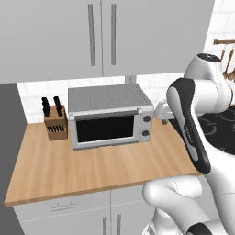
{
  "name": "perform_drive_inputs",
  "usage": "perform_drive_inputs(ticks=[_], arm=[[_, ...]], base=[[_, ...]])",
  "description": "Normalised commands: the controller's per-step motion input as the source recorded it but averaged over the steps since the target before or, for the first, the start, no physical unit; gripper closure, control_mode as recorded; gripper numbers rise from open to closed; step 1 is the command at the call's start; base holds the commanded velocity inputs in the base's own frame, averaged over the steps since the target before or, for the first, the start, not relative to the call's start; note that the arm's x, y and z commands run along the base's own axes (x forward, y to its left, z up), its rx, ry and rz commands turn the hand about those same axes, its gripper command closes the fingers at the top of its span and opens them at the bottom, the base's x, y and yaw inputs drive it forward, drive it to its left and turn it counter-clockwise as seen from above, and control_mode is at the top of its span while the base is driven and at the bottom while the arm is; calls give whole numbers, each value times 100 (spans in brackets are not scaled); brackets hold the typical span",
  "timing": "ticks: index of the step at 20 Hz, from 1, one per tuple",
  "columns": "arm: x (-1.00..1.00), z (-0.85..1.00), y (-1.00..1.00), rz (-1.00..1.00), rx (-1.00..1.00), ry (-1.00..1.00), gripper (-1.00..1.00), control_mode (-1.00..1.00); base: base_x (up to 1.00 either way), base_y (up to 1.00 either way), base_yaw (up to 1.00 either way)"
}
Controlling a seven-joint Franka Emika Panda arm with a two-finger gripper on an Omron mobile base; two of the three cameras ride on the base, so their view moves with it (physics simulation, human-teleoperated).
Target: Navigate to the dishwasher.
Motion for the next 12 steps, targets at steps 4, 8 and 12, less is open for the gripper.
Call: perform_drive_inputs(ticks=[4, 8, 12], arm=[[-36, 0, 0, 0, 0, 1, -100, -100], [0, 0, 0, 0, 0, 0, -100, 100], [0, 0, 0, 0, 0, 0, -100, 100]], base=[[0, 0, 0], [-96, 0, 2], [-100, -1, 1]])
